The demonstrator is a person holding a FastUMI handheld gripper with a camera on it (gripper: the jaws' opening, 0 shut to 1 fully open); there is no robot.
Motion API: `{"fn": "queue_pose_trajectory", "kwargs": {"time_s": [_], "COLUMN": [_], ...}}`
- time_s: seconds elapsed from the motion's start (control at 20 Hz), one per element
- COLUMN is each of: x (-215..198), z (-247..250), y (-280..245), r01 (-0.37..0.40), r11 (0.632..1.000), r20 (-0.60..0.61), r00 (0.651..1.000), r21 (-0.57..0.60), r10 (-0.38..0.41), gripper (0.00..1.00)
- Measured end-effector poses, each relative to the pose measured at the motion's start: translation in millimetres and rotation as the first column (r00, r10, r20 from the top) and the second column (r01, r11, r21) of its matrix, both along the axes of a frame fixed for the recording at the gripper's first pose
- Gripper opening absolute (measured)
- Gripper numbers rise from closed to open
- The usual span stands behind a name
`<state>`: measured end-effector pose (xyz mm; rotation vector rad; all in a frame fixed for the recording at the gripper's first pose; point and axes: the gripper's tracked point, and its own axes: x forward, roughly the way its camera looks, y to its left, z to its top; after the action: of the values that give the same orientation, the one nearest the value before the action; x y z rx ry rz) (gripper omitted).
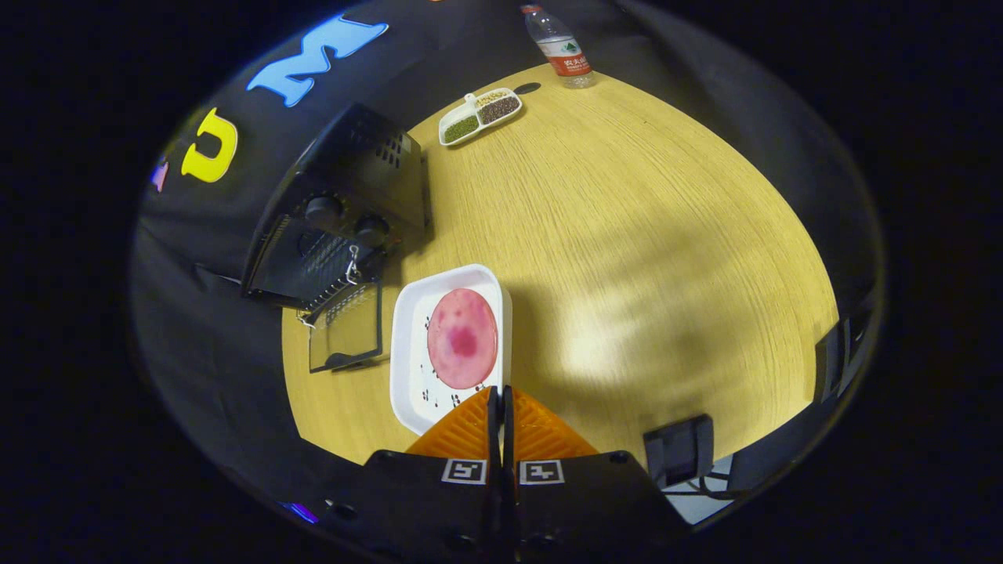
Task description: Open the toaster oven, put the food inside, and close the toaster oven door.
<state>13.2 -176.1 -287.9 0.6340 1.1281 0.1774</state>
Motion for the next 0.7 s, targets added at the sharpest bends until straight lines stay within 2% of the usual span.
{"fn": "queue_pose_trajectory", "kwargs": {"time_s": [0.35,0.5,0.7], "x": [-36,-51,-61], "z": [35,50,71], "y": [29,40,78], "r01": [0.122,0.143,0.16], "r11": [0.986,0.982,0.964], "r20": [0.03,0.055,0.067], "r00": [0.992,0.987,0.982], "r21": [0.111,0.126,0.212], "r10": [-0.126,-0.151,-0.178], "gripper": [0.02,0.02,0.01]}}
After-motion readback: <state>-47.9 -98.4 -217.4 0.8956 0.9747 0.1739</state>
